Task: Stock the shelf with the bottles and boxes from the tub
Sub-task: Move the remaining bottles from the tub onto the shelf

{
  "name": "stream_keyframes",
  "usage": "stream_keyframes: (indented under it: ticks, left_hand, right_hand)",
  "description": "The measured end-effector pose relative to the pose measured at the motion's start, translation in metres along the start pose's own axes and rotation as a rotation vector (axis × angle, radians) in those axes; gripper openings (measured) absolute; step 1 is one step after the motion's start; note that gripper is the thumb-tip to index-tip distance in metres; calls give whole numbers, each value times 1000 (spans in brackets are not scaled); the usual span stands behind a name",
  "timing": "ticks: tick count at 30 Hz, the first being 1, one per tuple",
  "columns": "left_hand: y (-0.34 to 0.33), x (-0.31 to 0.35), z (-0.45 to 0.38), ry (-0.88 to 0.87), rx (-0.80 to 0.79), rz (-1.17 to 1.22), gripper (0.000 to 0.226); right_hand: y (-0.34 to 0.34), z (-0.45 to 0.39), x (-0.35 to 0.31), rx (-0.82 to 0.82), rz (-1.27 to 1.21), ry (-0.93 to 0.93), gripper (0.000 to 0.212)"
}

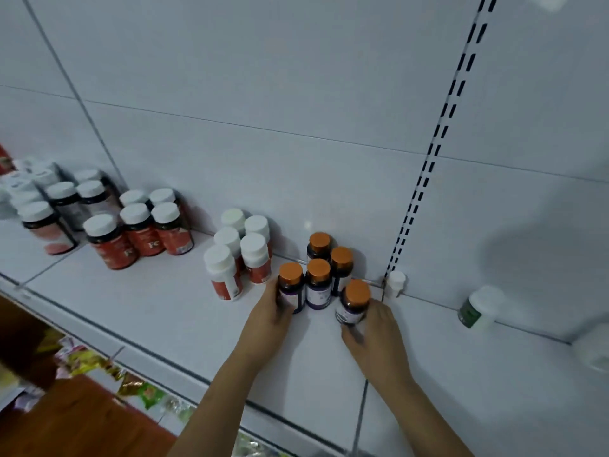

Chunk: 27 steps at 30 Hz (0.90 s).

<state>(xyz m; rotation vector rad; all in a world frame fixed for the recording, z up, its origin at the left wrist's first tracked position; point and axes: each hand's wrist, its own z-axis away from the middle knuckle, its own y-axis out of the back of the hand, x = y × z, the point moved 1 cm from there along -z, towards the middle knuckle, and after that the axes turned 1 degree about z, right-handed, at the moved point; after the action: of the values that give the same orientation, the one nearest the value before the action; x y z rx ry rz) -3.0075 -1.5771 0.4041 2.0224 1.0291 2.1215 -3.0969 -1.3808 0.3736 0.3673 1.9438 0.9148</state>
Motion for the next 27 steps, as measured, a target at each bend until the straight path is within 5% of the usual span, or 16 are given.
stream_keyframes:
  ticks: [12, 20, 27]
  left_hand:
    - [-11, -23, -12, -271, -6, -263, 36]
    - [-20, -32, -16, -141, 6, -475, 82]
    - [-19, -28, -11, -39, -23, -538, 95]
  right_hand:
    - [-14, -9, 1, 45, 334, -177, 69]
    - [-14, -5, 2, 15, 315, -197, 66]
    - [-1, 16, -8, -29, 149, -236, 56]
